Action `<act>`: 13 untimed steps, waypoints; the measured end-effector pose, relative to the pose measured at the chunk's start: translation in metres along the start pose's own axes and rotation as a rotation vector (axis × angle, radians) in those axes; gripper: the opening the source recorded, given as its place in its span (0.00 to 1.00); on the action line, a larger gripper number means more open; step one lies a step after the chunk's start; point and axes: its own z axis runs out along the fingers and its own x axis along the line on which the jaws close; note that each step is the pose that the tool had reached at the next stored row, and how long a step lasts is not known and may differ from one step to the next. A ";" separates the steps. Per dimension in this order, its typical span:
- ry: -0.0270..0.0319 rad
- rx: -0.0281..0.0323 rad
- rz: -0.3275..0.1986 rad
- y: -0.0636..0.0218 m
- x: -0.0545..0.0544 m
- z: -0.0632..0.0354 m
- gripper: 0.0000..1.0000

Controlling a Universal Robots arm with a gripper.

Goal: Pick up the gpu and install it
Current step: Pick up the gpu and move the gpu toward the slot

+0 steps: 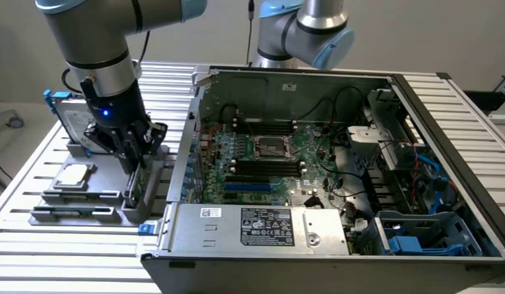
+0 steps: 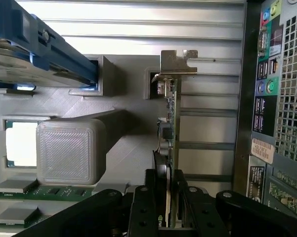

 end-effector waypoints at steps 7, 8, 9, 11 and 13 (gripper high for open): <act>-0.0005 -0.0003 0.000 0.0000 0.000 -0.0014 0.26; -0.0002 -0.0002 0.000 0.0000 0.000 -0.0037 0.26; -0.0001 -0.0002 0.000 0.0000 0.000 -0.0068 0.26; -0.0001 -0.0004 0.000 0.0000 0.000 -0.0157 0.26; -0.0002 -0.0005 0.000 -0.0001 0.000 -0.0247 0.26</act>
